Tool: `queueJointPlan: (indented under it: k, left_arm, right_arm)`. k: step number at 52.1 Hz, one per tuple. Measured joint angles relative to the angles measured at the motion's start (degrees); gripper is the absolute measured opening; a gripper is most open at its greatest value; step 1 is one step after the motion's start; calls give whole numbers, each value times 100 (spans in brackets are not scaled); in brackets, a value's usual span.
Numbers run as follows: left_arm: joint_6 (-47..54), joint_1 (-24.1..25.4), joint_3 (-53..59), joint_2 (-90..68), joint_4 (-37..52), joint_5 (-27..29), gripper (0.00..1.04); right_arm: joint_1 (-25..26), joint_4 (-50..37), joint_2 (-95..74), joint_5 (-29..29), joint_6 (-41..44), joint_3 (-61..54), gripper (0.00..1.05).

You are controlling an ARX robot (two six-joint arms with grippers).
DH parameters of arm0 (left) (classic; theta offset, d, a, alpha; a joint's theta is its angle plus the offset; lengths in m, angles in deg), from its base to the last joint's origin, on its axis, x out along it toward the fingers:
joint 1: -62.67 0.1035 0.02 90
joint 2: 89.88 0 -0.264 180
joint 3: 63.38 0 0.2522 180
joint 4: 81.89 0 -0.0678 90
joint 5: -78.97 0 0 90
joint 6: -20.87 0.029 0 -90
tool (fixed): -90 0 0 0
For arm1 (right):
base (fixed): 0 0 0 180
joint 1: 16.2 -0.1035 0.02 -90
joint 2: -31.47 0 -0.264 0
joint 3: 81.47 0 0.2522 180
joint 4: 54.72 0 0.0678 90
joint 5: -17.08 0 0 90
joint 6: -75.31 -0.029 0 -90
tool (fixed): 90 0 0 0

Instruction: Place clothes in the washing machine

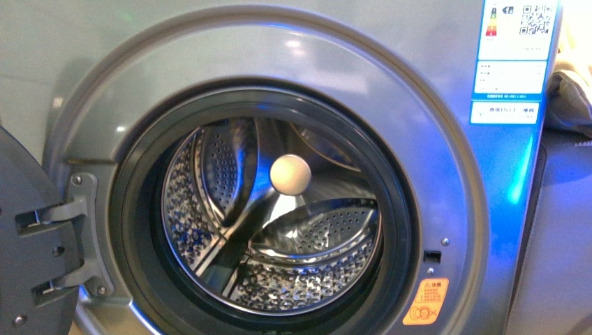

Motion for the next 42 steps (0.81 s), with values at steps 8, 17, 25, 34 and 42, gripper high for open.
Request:
queueJointPlan:
  k: [8, 17, 25, 34, 42]
  left_arm:
    - [0, 0, 0, 0, 0, -2, 98]
    - [0, -2, 0, 0, 0, -2, 98]
    - [0, -2, -2, 0, 0, -2, 98]
    - [0, 0, 0, 0, 0, 0, 98]
    - [0, 0, -2, 0, 0, -2, 98]
  right_arm:
    - [-136, 17, 935, 55, -4, -295, 9]
    - [-275, 131, 1919, 98, -7, -529, 9]
    - [-380, 549, 2983, 234, -57, -610, 9]
    - [-485, 1215, 4059, 363, -122, -487, 9]
    - [-669, 1969, 4905, 483, -170, -24, 9]
